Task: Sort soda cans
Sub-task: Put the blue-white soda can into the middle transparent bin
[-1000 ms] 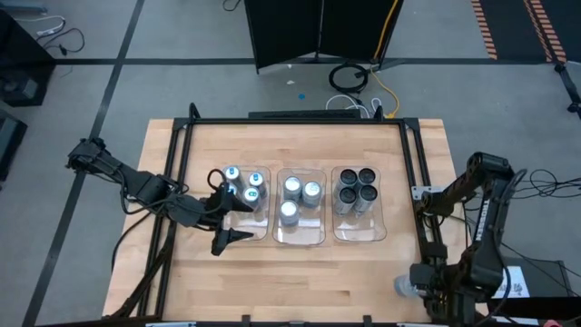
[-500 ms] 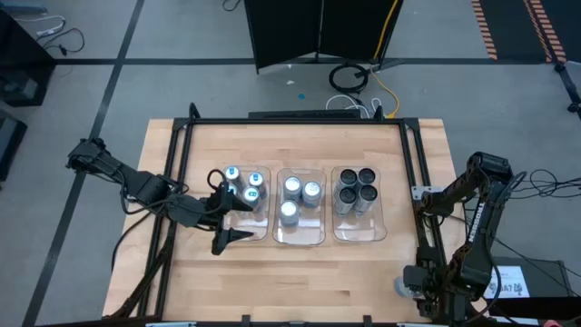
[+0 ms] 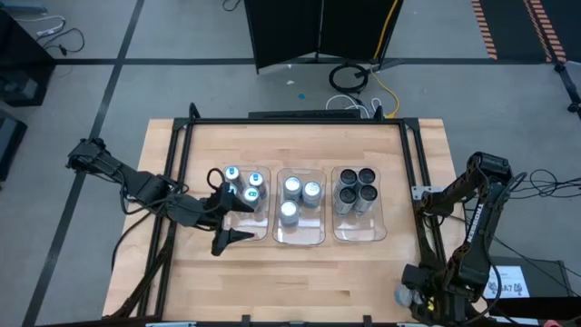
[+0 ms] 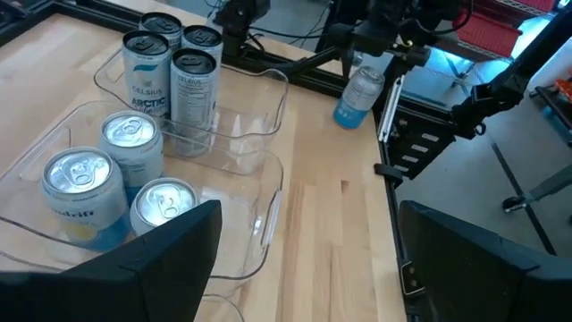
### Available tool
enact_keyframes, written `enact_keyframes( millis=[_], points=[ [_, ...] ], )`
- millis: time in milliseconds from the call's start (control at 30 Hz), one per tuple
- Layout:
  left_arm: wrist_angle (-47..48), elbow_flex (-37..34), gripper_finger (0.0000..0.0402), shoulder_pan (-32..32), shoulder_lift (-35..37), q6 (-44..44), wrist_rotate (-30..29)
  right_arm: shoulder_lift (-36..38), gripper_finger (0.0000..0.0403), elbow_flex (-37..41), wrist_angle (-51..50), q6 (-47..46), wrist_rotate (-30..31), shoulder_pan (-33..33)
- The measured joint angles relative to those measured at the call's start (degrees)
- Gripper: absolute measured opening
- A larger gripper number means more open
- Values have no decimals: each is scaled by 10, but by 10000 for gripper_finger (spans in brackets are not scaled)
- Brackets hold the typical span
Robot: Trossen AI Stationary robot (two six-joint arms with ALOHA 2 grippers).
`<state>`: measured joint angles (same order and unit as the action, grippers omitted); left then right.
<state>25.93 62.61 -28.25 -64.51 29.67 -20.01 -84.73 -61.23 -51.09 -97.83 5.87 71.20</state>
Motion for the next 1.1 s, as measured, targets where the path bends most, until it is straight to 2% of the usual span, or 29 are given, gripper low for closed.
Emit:
enact_keyframes(
  millis=[100, 533, 800, 867, 1033, 1100],
  points=[
    [0, 0, 350, 0, 0, 0, 0, 0, 382, 0, 6, 50, 0, 0],
    [0, 0, 350, 0, 0, 0, 3, -29, 380, -1, 5, 144, -16, -2],
    [1, 0, 350, 0, 0, 0, 3, -35, 374, -1, -9, 165, -30, -3],
    [1, 0, 350, 0, 0, 0, 3, -35, 360, -1, -14, 165, -30, -3],
    [1, 0, 350, 0, 0, 0, 3, -34, 281, -1, -15, 166, -29, -3],
    [1, 0, 350, 0, 0, 0, 3, -34, 278, -2, -16, 166, -29, -3]
  ],
)
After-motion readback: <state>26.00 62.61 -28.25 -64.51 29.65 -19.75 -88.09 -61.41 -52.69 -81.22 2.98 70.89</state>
